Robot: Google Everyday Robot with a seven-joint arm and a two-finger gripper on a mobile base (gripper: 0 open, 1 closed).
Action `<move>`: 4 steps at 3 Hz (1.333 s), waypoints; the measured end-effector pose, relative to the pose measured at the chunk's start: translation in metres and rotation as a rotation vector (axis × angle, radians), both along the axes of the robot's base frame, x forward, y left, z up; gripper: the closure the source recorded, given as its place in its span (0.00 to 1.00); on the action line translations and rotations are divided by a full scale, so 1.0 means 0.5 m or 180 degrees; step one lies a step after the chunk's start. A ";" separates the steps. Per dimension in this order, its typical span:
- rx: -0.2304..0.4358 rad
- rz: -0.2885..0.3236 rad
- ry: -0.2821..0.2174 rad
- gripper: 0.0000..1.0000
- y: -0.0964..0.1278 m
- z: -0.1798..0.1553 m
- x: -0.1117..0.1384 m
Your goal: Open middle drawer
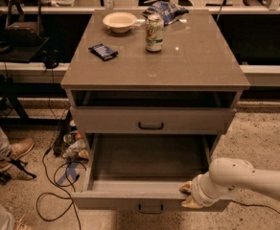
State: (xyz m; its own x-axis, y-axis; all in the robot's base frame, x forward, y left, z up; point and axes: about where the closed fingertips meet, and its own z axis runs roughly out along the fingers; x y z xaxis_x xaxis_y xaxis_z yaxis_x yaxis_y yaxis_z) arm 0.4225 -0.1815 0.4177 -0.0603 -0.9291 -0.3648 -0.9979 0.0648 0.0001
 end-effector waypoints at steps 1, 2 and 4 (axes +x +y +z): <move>0.0000 0.0000 0.0000 1.00 0.000 0.000 0.000; 0.0003 0.0005 0.0008 0.84 0.002 -0.002 -0.002; 0.0030 0.0049 0.0006 0.37 0.003 0.003 0.002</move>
Offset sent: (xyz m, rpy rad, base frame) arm 0.0001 0.0000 0.0000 0.0000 0.0000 0.0000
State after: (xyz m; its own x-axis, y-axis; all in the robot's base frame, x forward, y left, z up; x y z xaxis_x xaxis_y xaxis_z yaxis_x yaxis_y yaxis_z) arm 0.4234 -0.1798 0.4193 -0.0466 -0.9265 -0.3734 -0.9988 0.0493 0.0025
